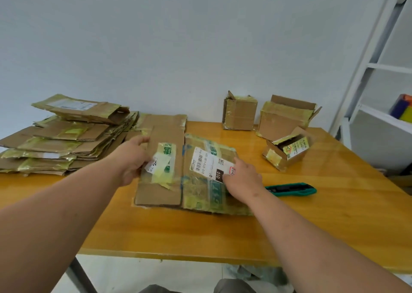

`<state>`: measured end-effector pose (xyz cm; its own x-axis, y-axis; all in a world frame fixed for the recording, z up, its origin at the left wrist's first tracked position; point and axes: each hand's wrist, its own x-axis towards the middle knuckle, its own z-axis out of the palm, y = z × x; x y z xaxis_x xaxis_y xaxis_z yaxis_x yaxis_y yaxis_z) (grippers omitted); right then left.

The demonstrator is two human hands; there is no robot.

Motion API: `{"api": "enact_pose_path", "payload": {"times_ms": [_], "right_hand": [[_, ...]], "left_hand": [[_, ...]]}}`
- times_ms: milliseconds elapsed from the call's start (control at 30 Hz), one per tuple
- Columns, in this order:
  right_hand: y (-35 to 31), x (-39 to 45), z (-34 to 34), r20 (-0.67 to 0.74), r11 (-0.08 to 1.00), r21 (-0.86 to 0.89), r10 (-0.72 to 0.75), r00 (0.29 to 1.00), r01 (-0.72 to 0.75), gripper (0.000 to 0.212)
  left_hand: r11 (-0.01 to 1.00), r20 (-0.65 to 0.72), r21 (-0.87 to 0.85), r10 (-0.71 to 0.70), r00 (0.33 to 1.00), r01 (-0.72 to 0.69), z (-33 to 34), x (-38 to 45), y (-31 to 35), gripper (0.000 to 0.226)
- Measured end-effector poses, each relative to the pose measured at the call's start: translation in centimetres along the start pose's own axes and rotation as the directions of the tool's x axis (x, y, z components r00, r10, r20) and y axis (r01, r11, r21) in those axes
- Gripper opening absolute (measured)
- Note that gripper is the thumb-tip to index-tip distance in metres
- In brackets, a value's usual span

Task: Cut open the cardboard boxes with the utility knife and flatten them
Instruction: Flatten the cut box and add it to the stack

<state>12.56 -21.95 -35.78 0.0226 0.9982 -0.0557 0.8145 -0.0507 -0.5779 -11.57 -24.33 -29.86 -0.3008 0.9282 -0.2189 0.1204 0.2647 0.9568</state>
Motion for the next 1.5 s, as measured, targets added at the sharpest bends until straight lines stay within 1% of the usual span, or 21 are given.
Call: {"api": "enact_pose_path", "payload": {"times_ms": [67, 133, 233, 300, 367, 500, 567, 667, 733, 800, 833, 867, 933, 1033, 1100, 1133, 1233, 1333, 1367, 1433, 1500], "right_hand": [[-0.3, -0.2, -0.6, 0.019, 0.976, 0.214, 0.036, 0.999, -0.039, 0.068], [-0.5, -0.4, -1.2, 0.027, 0.899, 0.434, 0.049, 0.998, -0.055, 0.055], [-1.1, -0.5, -1.9, 0.062, 0.746, 0.654, 0.112, 0.992, -0.126, 0.033], [-1.3, -0.4, -2.0, 0.136, 0.667, 0.72, 0.132, 0.982, -0.19, 0.025], [-1.4, -0.2, -1.9, 0.172, 0.64, 0.74, 0.119, 0.978, -0.208, 0.02], [-1.4, 0.1, -1.7, 0.077, 0.596, 0.793, 0.103, 0.992, -0.124, 0.016], [-1.5, 0.4, -1.8, 0.03, 0.554, 0.827, 0.128, 0.991, -0.097, 0.016], [-1.5, 1.0, -1.8, -0.01, 0.483, 0.872, 0.184, 0.983, -0.081, 0.016], [-1.9, 1.3, -1.5, -0.008, 0.446, 0.891, 0.205, 0.979, -0.086, 0.018], [-2.6, 1.8, -0.9, 0.015, 0.405, 0.909, 0.207, 0.978, -0.1, 0.02], [-3.1, 2.1, -0.5, 0.034, 0.387, 0.915, 0.201, 0.979, -0.111, 0.02], [-3.7, 2.3, -0.1, 0.053, 0.368, 0.922, 0.193, 0.98, -0.123, 0.021], [-4.7, 3.0, 0.4, 0.094, 0.302, 0.942, 0.172, 0.981, -0.143, 0.022], [-5.8, 4.3, 0.6, 0.161, 0.164, 0.969, 0.143, 0.977, -0.184, 0.02], [-6.4, 5.7, 0.8, 0.203, 0.079, 0.972, 0.183, 0.962, -0.22, 0.019], [-6.7, 6.5, 1.0, 0.217, 0.066, 0.97, 0.201, 0.955, -0.235, 0.021], [-7.8, 8.9, 2.1, 0.197, 0.161, 0.96, 0.194, 0.961, -0.229, 0.029], [-9.6, 11.0, 3.6, 0.163, 0.316, 0.929, 0.116, 0.98, -0.193, 0.037], [-10.3, 11.7, 4.2, 0.155, 0.349, 0.92, 0.101, 0.983, -0.181, 0.034], [-11.6, 13.1, 5.1, 0.124, 0.381, 0.912, 0.103, 0.987, -0.154, 0.027], [-12.6, 14.5, 5.9, 0.054, 0.475, 0.874, 0.115, 0.992, -0.103, 0.025]], "left_hand": [[0.997, -0.028, -0.041, 0.067, 0.997, -0.068, -0.6, -0.1, 1.0, 0.067], [0.991, -0.035, -0.064, 0.116, 0.993, -0.118, -1.5, 0.0, 1.5, 0.068], [0.984, -0.076, 0.022, 0.177, 0.981, -0.176, -3.0, -0.2, 2.0, 0.065], [0.966, -0.123, 0.128, 0.242, 0.962, -0.226, -3.6, -0.6, 2.2, 0.059], [0.931, -0.147, 0.26, 0.301, 0.942, -0.257, -3.8, -0.7, 2.3, 0.055], [0.868, -0.103, 0.45, 0.287, 0.952, -0.212, -3.7, -0.2, 1.3, 0.068], [0.849, -0.141, 0.508, 0.246, 0.959, -0.143, -3.5, 0.1, 0.8, 0.082], [0.925, -0.168, 0.378, 0.115, 0.979, -0.044, -2.5, 0.2, 0.4, 0.097], [0.966, -0.086, 0.258, 0.01, 0.996, 0.013, -1.4, -0.1, 0.3, 0.099], [0.985, 0.041, 0.159, -0.071, 0.997, 0.064, 0.0, -0.2, 0.4, 0.085], [0.993, 0.095, 0.089, -0.081, 0.992, 0.072, 0.7, 0.1, 0.3, 0.069], [0.996, 0.118, 0.01, -0.086, 0.989, 0.085, 1.2, 0.7, 0.2, 0.066], [0.993, 0.068, -0.108, -0.044, 0.997, 0.051, 1.7, 2.2, 0.3, 0.071], [0.992, -0.011, -0.126, 0.002, 1.0, -0.004, 0.9, 4.4, 0.9, 0.085], [0.998, -0.027, -0.042, 0.048, 0.998, -0.05, -0.2, 6.4, 1.4, 0.088], [0.998, -0.043, 0.02, 0.067, 0.997, -0.066, -0.9, 7.4, 1.7, 0.092], [0.959, -0.09, 0.263, 0.131, 0.987, -0.103, -2.4, 10.2, 3.0, 0.097], [0.832, -0.131, 0.54, 0.234, 0.963, -0.129, -3.1, 12.9, 4.6, 0.086], [0.759, -0.13, 0.636, 0.285, 0.95, -0.141, -3.2, 14.0, 5.1, 0.083], [0.556, -0.07, 0.818, 0.353, 0.933, -0.149, -3.2, 16.1, 5.8, 0.077], [0.372, 0.001, 0.918, 0.347, 0.938, -0.139, -3.2, 18.2, 6.1, 0.064]]}}
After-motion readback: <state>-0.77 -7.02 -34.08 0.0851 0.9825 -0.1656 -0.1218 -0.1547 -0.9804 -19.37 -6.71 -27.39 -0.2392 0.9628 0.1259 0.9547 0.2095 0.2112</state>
